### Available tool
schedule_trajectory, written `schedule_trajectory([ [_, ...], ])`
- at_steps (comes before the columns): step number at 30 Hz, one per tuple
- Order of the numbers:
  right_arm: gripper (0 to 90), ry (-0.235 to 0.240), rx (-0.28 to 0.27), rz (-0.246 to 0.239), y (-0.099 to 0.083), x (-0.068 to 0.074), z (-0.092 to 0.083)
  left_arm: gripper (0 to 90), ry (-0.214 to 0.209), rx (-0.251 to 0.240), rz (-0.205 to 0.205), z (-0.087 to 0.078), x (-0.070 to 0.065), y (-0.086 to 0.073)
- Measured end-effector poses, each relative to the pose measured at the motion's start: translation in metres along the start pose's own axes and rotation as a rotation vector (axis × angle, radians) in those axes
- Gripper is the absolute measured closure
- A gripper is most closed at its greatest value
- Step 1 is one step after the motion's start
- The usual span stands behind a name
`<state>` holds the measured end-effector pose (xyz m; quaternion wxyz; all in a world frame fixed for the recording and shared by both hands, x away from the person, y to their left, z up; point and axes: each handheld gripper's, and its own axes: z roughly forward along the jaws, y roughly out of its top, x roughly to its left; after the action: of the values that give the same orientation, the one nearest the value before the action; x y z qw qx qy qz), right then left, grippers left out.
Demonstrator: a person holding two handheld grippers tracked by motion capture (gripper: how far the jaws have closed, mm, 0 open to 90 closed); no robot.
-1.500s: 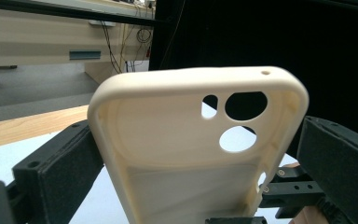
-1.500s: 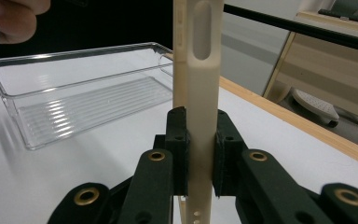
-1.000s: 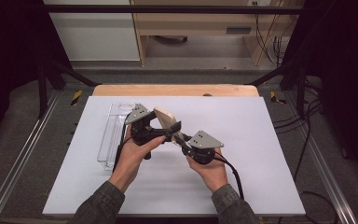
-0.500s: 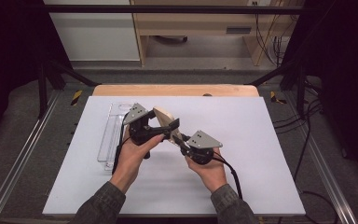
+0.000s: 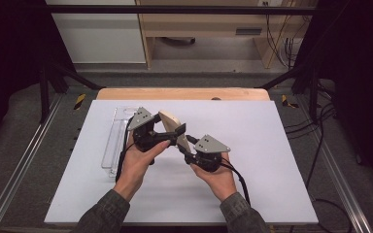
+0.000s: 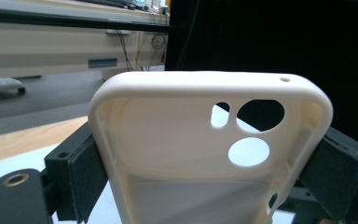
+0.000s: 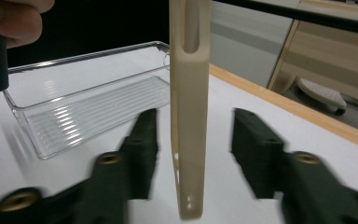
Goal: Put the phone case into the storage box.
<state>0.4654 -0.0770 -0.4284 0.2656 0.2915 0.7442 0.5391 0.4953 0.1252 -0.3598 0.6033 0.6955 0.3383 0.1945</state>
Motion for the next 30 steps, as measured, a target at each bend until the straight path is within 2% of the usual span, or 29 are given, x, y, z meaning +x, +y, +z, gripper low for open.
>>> schedule_trajectory([
  [5,22.6,-0.02,0.045,-0.026,0.003,0.002,-0.007,10.4,0.024,-0.005,0.027,-0.004,0.003,0.003],
  [8,13.2,-0.037,0.067,-0.01,0.003,0.001,-0.011,10.4,0.043,0.0,0.046,-0.007,0.005,0.004],
  [12,9.0,-0.041,0.091,0.02,0.004,-0.004,-0.017,10.4,0.068,0.0,0.066,-0.012,0.007,0.007],
  [17,6.3,-0.061,0.08,0.037,0.003,-0.012,-0.026,10.4,0.106,-0.003,0.096,-0.02,0.01,0.013],
  [25,4.4,-0.096,0.065,0.036,-0.006,-0.027,-0.044,10.4,0.171,-0.021,0.089,-0.034,0.019,0.023],
  [30,4.1,-0.136,0.046,0.035,-0.015,-0.036,-0.057,10.4,0.21,-0.033,0.081,-0.042,0.026,0.03],
])
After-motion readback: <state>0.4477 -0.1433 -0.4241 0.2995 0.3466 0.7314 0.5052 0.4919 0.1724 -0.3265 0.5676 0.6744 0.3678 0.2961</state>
